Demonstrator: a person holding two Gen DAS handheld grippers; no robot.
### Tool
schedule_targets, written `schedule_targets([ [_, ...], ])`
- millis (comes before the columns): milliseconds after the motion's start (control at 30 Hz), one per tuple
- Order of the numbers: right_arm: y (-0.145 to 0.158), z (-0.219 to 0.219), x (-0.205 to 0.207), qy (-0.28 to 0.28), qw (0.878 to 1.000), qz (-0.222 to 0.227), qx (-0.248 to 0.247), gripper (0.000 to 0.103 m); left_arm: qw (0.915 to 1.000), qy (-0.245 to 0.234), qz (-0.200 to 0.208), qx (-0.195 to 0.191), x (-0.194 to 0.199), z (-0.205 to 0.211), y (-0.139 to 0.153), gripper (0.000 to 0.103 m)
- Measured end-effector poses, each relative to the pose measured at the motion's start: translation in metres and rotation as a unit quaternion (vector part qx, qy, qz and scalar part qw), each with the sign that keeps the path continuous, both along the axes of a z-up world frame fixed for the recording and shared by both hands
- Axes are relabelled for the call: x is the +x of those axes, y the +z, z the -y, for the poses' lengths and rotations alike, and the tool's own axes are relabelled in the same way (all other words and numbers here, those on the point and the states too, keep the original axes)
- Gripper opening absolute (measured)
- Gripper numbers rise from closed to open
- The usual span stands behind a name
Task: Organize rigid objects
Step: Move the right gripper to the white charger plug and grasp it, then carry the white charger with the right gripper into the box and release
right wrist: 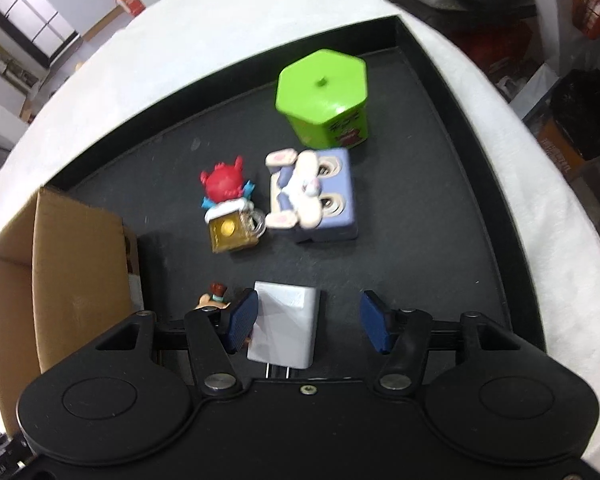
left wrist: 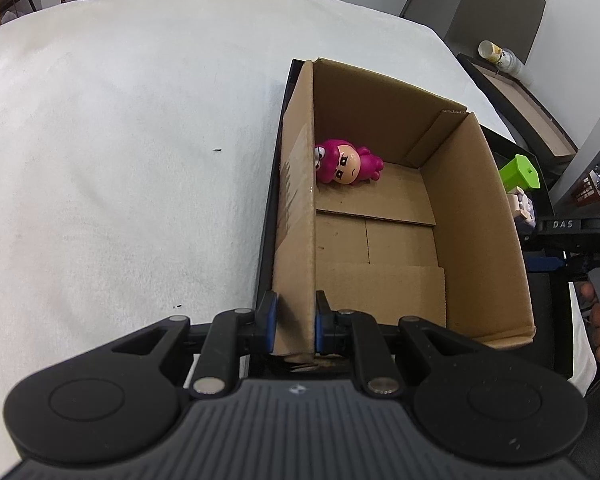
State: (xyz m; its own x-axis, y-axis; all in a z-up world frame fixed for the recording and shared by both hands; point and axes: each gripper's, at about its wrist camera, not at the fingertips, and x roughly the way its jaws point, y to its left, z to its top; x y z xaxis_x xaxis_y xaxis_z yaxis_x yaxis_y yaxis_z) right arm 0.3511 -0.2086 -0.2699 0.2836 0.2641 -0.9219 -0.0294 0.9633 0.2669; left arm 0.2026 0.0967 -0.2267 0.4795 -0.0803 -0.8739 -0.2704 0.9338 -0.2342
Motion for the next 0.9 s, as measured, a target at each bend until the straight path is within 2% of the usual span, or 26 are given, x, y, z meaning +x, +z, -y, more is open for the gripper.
schedule_targets([
  [300,-0.004,-0.021,-0.01,0.05,0.998,0.001,-0.042,0.057,1.0,0.0,0.0,0.0,0.0,0.0,0.0,0.016],
  [333,-0.003,-0.024,-0.012,0.06,0.997,0.009,-0.055,0.052,1.0,0.0,0.0,0.0,-0.001,0.0,0.0,0.016],
  [367,-0.003,-0.027,-0.014,0.066,0.996,0.014,-0.063,0.042,1.0,0.0,0.0,0.0,-0.001,0.0,0.0,0.016],
  [433,-0.002,-0.027,-0.016,0.064,0.995,0.019,-0.074,0.037,1.0,-0.002,0.0,0.002,-0.001,0.0,0.0,0.016],
  [633,0.001,-0.014,-0.021,0.04,0.997,0.016,-0.065,0.037,1.0,-0.002,0.0,0.003,-0.001,0.001,0.0,0.016],
  [900,0.017,-0.013,-0.03,0.042,0.997,0.029,-0.052,0.036,1.0,-0.004,0.0,0.0,-0.001,0.0,0.0,0.016],
])
